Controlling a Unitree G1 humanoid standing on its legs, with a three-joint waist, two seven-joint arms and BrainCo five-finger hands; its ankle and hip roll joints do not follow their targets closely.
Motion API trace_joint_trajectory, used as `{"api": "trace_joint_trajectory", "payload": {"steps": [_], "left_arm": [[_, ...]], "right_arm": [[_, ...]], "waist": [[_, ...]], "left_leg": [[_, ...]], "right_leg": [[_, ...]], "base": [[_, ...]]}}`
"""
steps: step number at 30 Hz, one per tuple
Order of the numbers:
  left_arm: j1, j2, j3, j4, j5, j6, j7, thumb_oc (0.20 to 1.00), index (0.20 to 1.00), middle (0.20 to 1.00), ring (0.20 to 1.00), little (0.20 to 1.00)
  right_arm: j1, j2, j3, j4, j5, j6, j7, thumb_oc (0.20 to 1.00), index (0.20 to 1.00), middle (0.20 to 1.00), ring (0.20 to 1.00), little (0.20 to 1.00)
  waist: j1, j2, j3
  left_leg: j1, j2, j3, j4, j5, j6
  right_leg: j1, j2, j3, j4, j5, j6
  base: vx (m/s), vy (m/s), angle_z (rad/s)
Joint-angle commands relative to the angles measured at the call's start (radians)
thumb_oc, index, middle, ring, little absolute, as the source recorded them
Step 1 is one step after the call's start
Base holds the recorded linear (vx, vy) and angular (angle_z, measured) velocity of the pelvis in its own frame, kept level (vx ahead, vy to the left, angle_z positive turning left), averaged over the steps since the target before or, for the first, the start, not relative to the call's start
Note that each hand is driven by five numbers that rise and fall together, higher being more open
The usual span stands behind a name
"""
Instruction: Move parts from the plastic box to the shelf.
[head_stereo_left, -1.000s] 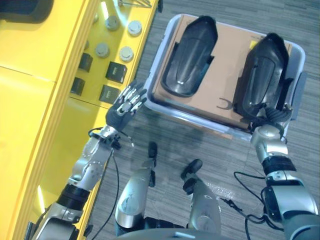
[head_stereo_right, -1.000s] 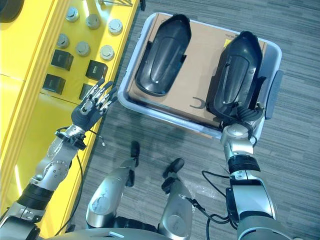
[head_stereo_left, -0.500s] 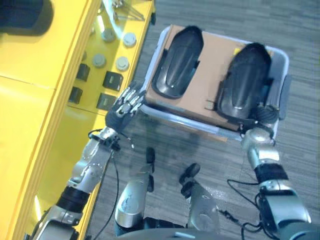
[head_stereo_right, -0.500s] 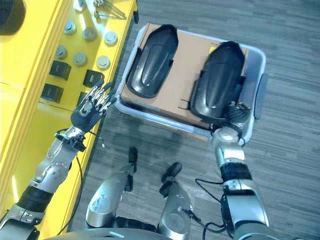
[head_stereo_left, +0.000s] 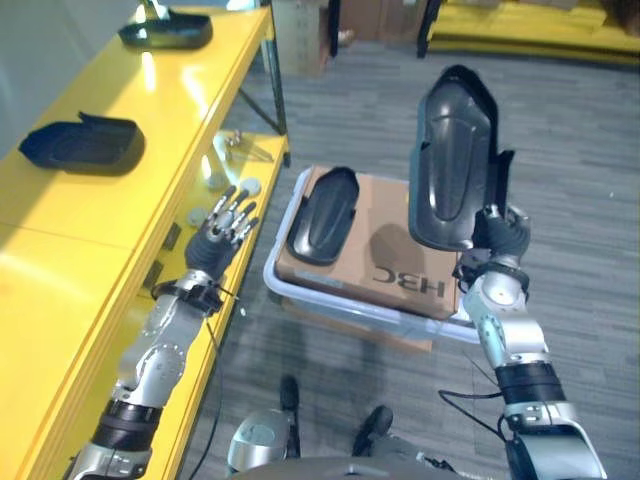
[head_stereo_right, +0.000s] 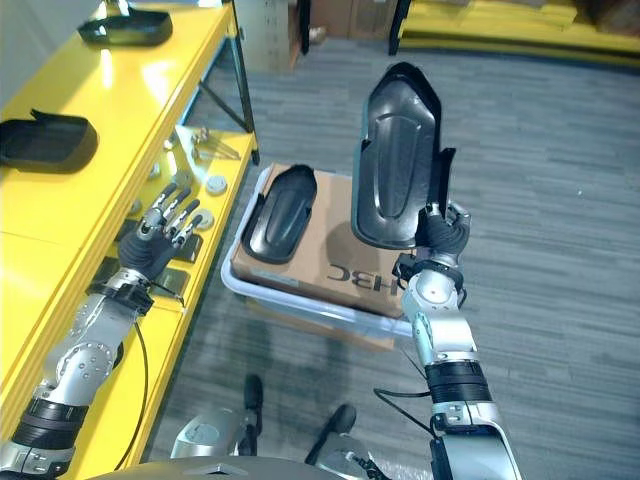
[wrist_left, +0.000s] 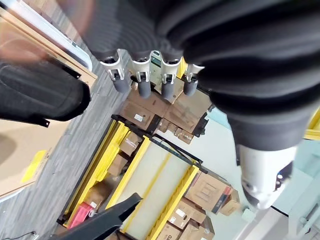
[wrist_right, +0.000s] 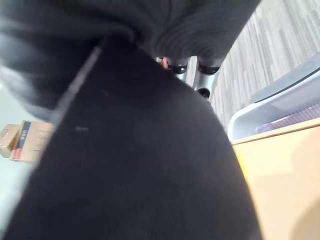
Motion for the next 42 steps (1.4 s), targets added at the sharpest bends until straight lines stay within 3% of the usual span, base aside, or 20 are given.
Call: {"api": "trace_joint_trajectory", "payload": {"steps": [1, 4, 19, 30, 42], "left_arm": [[-0.091, -0.01, -0.076, 0.055, 0.056, 0.035, 0.023, 1.0, 1.0, 1.0, 1.0, 1.0], [-0.165, -0.036, -0.119, 0.105, 0.061, 0.071, 0.04, 1.0, 1.0, 1.0, 1.0, 1.0], [-0.426, -0.214, -0.308, 0.343, 0.089, 0.095, 0.173, 1.0, 1.0, 1.0, 1.0, 1.0], [-0.464, -0.258, -0.379, 0.322, 0.126, 0.141, 0.148, 1.0, 1.0, 1.0, 1.0, 1.0], [-0.467, -0.299, -0.425, 0.327, 0.114, 0.139, 0.198, 1.0, 1.0, 1.0, 1.0, 1.0]], "right_arm": [[-0.061, -0.021, 0.034, -0.068, -0.048, -0.042, 0.054, 0.2, 0.2, 0.2, 0.2, 0.2], [-0.101, -0.009, 0.083, -0.042, -0.018, -0.036, 0.07, 0.2, 0.2, 0.2, 0.2, 0.2], [-0.257, 0.125, 0.31, 0.097, 0.011, -0.031, 0.153, 0.2, 0.2, 0.2, 0.2, 0.2], [-0.255, 0.154, 0.335, 0.146, 0.026, -0.022, 0.182, 0.2, 0.2, 0.2, 0.2, 0.2], [-0.255, 0.191, 0.37, 0.131, 0.019, -0.002, 0.196, 0.2, 0.2, 0.2, 0.2, 0.2]], "waist": [[0.008, -0.017, -0.07], [-0.001, -0.017, -0.09], [-0.043, -0.028, -0.145], [-0.054, -0.031, -0.154], [-0.067, -0.033, -0.152]], "left_leg": [[0.012, 0.044, -0.007, -0.006, -0.064, -0.039], [0.034, 0.047, -0.005, -0.009, -0.065, -0.039], [0.083, 0.059, 0.029, -0.003, -0.073, -0.044], [0.089, 0.054, 0.028, 0.002, -0.082, -0.042], [0.091, 0.054, 0.039, 0.005, -0.084, -0.041]], "right_leg": [[0.032, -0.056, 0.064, 0.028, -0.095, 0.11], [0.051, -0.051, 0.068, 0.022, -0.098, 0.107], [0.085, -0.046, 0.082, 0.014, -0.102, 0.104], [0.084, -0.047, 0.085, 0.029, -0.111, 0.101], [0.08, -0.045, 0.09, 0.036, -0.114, 0.099]], "base": [[0.02, -0.031, 0.01], [0.0, 0.0, 0.0], [0.02, -0.019, -0.04], [0.02, 0.0, -0.01], [0.0, 0.001, -0.01]]}}
